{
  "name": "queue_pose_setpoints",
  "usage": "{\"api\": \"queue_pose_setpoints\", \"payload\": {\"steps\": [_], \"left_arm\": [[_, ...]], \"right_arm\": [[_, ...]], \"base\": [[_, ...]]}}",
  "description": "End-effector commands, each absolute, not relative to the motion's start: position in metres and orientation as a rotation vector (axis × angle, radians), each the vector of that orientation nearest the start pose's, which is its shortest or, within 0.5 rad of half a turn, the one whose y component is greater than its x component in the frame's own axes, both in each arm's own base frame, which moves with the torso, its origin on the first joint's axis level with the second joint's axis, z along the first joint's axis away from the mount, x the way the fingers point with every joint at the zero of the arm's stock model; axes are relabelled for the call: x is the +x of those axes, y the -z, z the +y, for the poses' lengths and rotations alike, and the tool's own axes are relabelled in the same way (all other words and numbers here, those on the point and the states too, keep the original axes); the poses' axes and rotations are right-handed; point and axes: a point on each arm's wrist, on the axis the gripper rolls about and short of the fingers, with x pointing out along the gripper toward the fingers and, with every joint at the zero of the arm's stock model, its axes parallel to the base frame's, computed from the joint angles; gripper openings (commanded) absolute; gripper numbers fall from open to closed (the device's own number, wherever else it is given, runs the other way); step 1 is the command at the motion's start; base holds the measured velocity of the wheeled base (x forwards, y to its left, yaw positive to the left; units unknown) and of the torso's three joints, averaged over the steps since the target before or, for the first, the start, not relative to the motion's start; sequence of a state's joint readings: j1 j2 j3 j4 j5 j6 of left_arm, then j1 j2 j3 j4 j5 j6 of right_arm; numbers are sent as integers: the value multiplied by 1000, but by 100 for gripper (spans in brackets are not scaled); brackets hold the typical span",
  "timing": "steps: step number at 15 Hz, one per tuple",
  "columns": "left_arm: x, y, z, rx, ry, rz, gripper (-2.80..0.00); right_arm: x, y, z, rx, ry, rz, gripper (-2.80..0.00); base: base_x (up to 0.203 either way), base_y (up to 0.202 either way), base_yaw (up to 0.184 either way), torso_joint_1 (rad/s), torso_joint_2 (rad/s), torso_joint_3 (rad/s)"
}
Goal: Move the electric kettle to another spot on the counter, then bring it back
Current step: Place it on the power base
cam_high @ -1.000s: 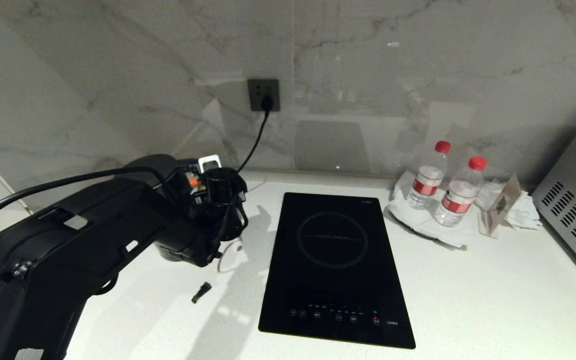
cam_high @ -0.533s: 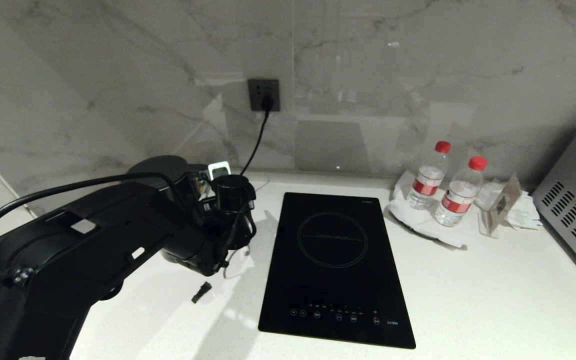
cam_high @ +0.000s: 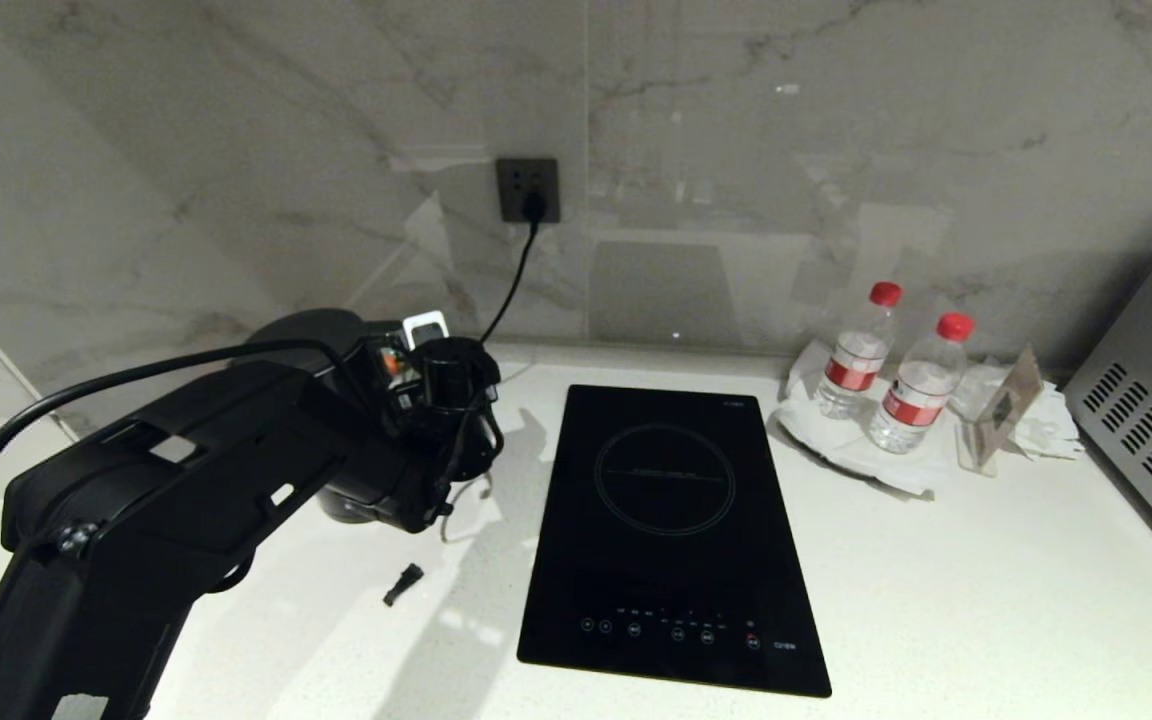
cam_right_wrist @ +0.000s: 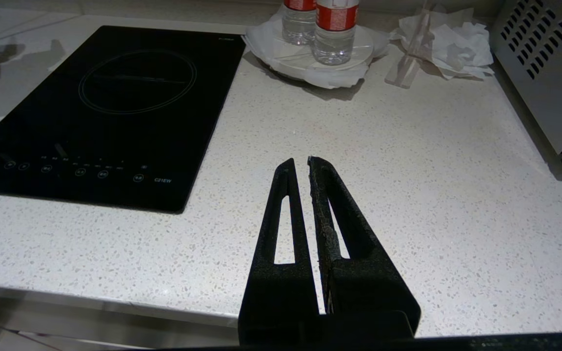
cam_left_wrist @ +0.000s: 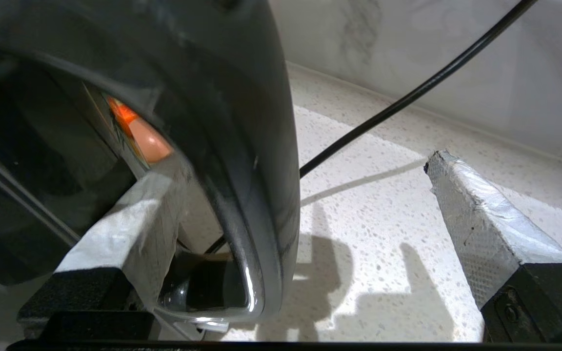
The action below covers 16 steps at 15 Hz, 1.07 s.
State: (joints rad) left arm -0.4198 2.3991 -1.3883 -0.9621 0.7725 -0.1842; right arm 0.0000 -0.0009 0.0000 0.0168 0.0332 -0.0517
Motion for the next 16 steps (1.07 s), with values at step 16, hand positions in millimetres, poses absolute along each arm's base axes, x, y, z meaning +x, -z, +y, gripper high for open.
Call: {"api": "queue_pose_setpoints", "payload": {"steps": [16], "left_arm": [[420, -77, -201, -124, -342, 50, 0]], "right_arm": [[-23, -74, 1, -50, -34, 16, -280]], "base": [[0, 0, 0, 0, 0, 0]]}}
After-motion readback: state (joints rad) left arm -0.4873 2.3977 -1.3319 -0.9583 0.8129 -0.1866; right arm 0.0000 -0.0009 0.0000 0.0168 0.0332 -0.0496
